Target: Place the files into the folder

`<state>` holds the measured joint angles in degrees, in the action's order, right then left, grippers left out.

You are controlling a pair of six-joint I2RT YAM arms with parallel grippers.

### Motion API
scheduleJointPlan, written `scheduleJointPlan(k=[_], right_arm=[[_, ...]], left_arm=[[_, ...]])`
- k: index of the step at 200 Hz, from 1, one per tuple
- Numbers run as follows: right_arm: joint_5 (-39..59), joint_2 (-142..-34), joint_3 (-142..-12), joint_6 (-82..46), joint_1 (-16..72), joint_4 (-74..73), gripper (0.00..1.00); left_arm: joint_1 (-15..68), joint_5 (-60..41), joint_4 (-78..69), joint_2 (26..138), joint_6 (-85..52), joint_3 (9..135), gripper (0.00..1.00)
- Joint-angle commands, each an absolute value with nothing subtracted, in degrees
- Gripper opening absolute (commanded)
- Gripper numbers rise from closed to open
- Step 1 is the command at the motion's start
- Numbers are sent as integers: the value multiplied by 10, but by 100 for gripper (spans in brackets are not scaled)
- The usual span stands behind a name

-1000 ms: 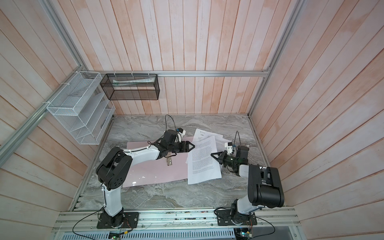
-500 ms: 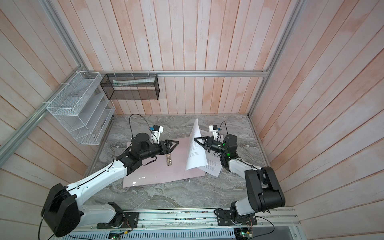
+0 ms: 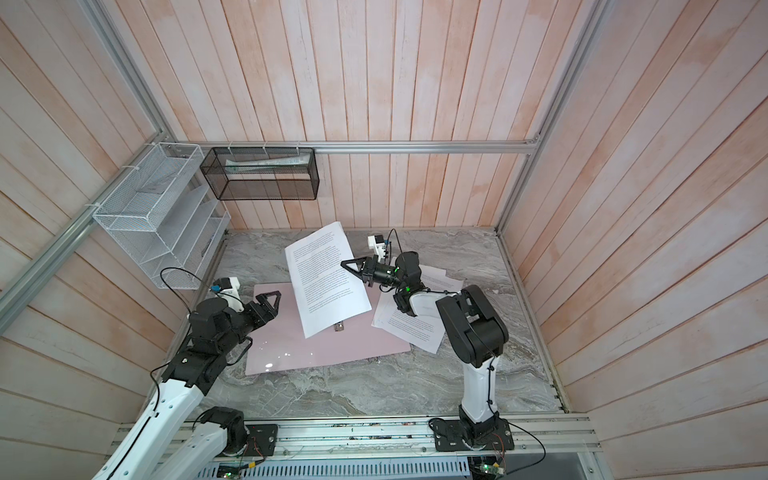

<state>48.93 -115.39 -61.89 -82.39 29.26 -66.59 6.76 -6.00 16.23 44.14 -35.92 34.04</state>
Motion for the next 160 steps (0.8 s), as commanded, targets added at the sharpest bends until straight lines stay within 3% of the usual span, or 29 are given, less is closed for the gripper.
scheduleJointPlan(k=[1, 80, 160], right_arm=[[464, -1197, -645, -813, 294, -698, 0], [368, -1303, -687, -685, 325, -654, 0], [331, -1300, -657, -631, 335, -626, 0]], left_arm=[[26, -49, 189, 469, -323, 331, 93], [-113, -135, 54, 572, -308, 240, 96], [-124, -139, 14, 649, -321, 216, 95]])
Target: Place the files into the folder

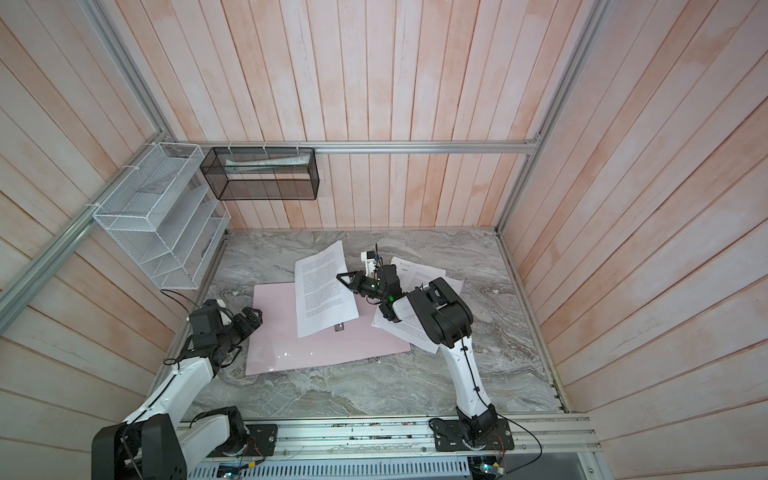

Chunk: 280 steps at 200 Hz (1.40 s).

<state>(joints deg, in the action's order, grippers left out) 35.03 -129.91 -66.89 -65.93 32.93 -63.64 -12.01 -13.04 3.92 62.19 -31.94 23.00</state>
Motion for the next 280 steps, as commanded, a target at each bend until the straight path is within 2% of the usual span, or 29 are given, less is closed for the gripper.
scheduleJointPlan(k=[1, 36, 77, 152, 202, 241, 280], right_arm=[[331, -1300, -655, -631, 335, -625, 0], [326, -1302, -654, -627, 342, -621, 0], [316, -1303, -640, -629, 352, -626, 0], [316, -1308, -622, -625, 366, -643, 0], [366, -1311, -625, -589, 370, -655, 0], [446, -1310, -656, -545, 364, -579, 0], [439, -1300, -637, -551, 364, -566, 0]], left_arm=[[-124, -138, 13, 650, -321, 216, 95], [-124, -139, 4, 677, -324, 222, 94], [-124, -187, -31, 708, -329, 219, 93], [-125, -220, -63, 717, -330, 207, 91], [-125, -225, -69, 719, -330, 206, 91], [-125, -232, -73, 724, -328, 206, 90], [-125, -234, -76, 725, -329, 205, 90]])
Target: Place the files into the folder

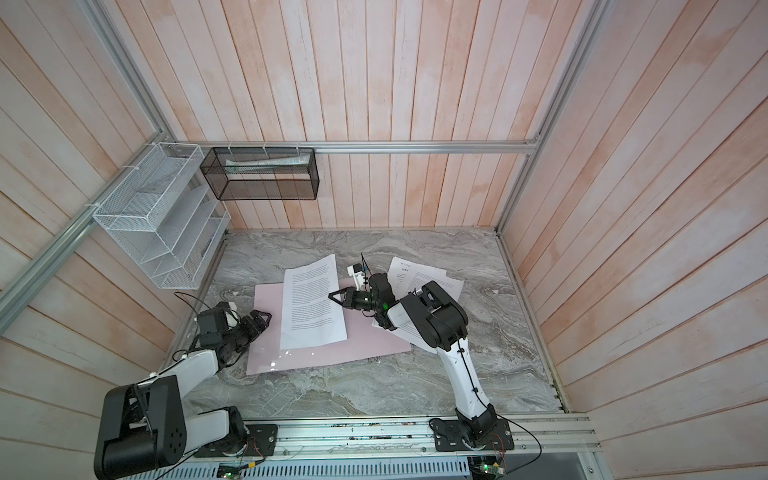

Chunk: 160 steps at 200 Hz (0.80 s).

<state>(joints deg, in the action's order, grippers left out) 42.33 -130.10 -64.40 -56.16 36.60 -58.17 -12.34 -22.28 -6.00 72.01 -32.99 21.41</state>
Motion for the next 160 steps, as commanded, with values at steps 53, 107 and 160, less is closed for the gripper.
scheduleJointPlan(k=[53, 107, 160], right_arm=[[373, -1303, -603, -625, 378, -638, 0], [360, -1306, -614, -636, 396, -634, 0], [375, -1318, -632, -627, 410, -630, 0]], left_arm=[[-124, -236, -78, 727, -329, 204, 90], [-125, -241, -82, 732, -329, 205, 90], [-125, -244, -84, 733, -328, 204, 90]])
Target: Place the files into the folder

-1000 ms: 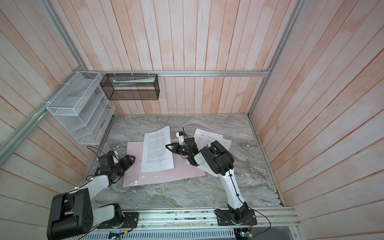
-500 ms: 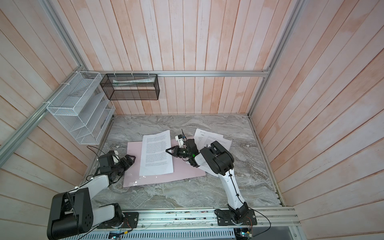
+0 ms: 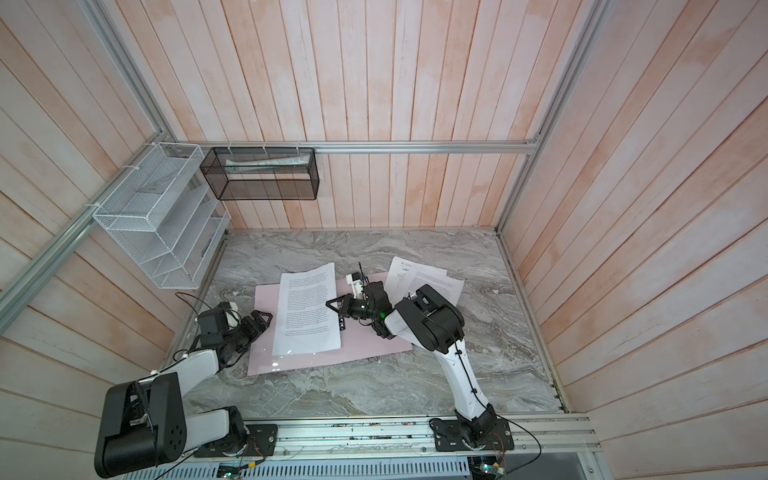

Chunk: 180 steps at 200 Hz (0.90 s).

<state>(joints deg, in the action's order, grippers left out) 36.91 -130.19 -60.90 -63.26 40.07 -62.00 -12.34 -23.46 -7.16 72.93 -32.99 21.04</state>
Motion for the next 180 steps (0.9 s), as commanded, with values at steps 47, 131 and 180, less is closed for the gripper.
scheduleJointPlan(k=[47, 131, 180], right_arm=[[382, -1320, -641, -616, 416, -613, 0], [382, -1330, -653, -637, 429, -613, 0], [364, -1332, -649, -674, 437, -613, 0]], left_arm=[[-125, -244, -85, 732, -328, 203, 90], [-125, -243, -84, 735, -328, 204, 90], [-125, -243, -85, 737, -328, 205, 90]])
